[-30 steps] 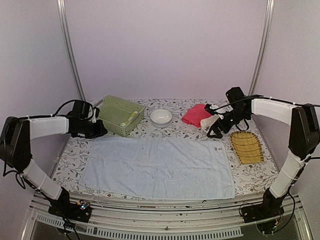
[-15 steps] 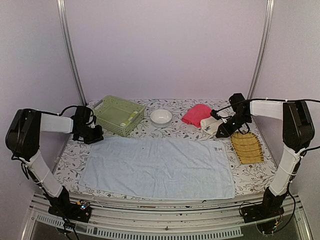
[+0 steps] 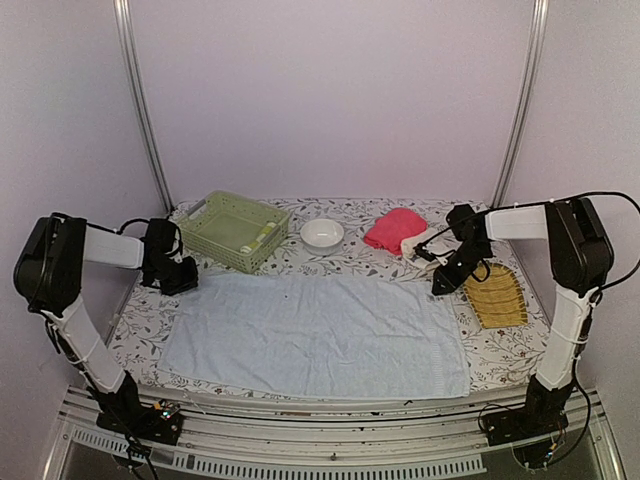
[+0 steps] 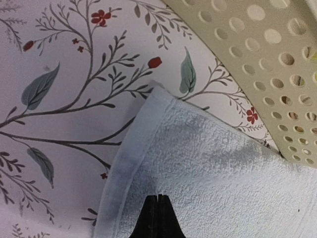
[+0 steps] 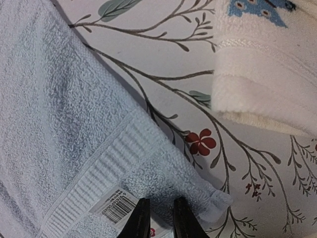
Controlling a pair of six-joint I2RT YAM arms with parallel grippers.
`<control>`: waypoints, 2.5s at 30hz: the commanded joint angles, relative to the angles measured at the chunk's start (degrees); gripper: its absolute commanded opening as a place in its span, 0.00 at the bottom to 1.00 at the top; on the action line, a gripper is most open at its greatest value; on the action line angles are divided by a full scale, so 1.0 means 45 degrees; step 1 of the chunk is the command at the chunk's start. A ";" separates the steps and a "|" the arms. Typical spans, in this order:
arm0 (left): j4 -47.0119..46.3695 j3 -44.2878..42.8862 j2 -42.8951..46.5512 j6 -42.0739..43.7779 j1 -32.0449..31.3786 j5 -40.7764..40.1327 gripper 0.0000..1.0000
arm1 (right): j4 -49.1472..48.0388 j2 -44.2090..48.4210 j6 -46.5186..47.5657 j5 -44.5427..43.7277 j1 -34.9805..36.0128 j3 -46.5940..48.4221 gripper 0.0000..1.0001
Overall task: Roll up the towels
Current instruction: Smooth out the towel at the center of the board.
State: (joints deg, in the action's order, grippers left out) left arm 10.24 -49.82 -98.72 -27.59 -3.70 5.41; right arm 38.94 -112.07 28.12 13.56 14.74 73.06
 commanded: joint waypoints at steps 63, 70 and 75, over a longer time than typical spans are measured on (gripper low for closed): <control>0.2835 -0.3516 -0.0034 0.1103 0.1857 0.2848 0.33 | 0.0400 -0.0322 -0.1022 0.1345 -0.0743 0.2678 0.49; 0.3482 -0.3572 0.0505 0.2089 0.1878 0.3479 0.34 | 0.1342 -0.1003 -0.1352 0.1591 -0.0752 0.3294 0.32; 0.2741 -0.2929 0.0434 0.2201 0.1893 0.3260 0.34 | 0.1540 -0.1368 -0.1458 0.1397 -0.0757 0.3298 0.31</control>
State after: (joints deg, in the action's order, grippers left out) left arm 22.74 -64.79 -96.97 -19.66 4.40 19.66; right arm 43.92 -116.09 22.68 19.27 11.51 87.07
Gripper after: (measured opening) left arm 0.345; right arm 0.308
